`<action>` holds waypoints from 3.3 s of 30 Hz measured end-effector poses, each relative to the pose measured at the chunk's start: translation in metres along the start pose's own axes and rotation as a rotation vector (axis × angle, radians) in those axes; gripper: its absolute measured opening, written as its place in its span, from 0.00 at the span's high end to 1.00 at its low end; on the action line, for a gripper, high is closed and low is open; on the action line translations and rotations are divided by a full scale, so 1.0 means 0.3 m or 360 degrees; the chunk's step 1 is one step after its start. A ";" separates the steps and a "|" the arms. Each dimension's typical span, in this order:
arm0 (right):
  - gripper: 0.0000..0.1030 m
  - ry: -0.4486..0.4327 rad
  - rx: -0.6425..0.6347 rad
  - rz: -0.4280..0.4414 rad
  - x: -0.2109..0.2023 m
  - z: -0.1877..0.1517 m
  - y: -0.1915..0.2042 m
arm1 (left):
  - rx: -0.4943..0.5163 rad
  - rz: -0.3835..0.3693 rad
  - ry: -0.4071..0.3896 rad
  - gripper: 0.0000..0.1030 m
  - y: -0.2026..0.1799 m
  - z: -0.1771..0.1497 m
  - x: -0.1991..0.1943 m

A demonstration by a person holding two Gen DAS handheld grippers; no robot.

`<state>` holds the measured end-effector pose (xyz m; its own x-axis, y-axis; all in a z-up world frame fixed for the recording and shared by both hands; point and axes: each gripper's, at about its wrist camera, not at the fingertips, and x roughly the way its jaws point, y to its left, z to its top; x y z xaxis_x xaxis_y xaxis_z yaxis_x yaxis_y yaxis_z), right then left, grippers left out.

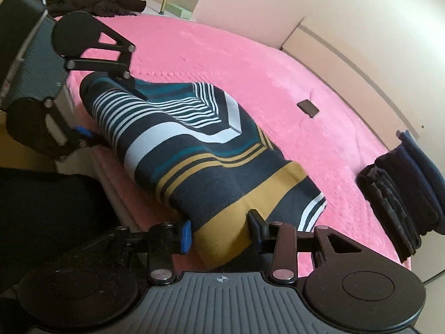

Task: Fold clothes
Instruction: 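Carry the held sweater with both grippers toward the dark clothes stack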

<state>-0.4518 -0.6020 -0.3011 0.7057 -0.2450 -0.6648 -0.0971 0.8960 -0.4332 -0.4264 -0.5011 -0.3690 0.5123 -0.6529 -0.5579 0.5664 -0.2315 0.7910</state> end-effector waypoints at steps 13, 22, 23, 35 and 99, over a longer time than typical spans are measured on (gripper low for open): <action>0.26 -0.0044 -0.0475 -0.0183 0.076 -0.053 0.166 | -0.0152 -0.0037 0.0015 0.68 0.007 -0.037 0.002; 0.47 0.0097 -0.0632 -0.0373 0.181 -0.119 0.136 | -0.0109 0.0078 -0.0039 0.67 -0.055 -0.060 -0.004; 0.50 0.0090 -0.0620 -0.0372 0.181 -0.121 0.131 | -0.0117 0.0074 -0.0040 0.67 -0.053 -0.062 -0.005; 0.64 0.0026 -0.0477 -0.0133 0.143 -0.075 -0.009 | -0.0145 -0.0164 -0.0060 0.71 0.072 -0.047 0.016; 0.66 0.0201 -0.0278 -0.0430 -0.425 0.502 -2.239 | 0.0010 -0.0171 -0.0557 0.71 2.037 1.376 0.671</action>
<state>-0.3709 -1.1170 0.1665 0.6310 -0.5184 -0.5771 -0.0448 0.7183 -0.6943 -0.2436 -1.0717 0.1060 0.1974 -0.8316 -0.5191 0.6006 -0.3160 0.7345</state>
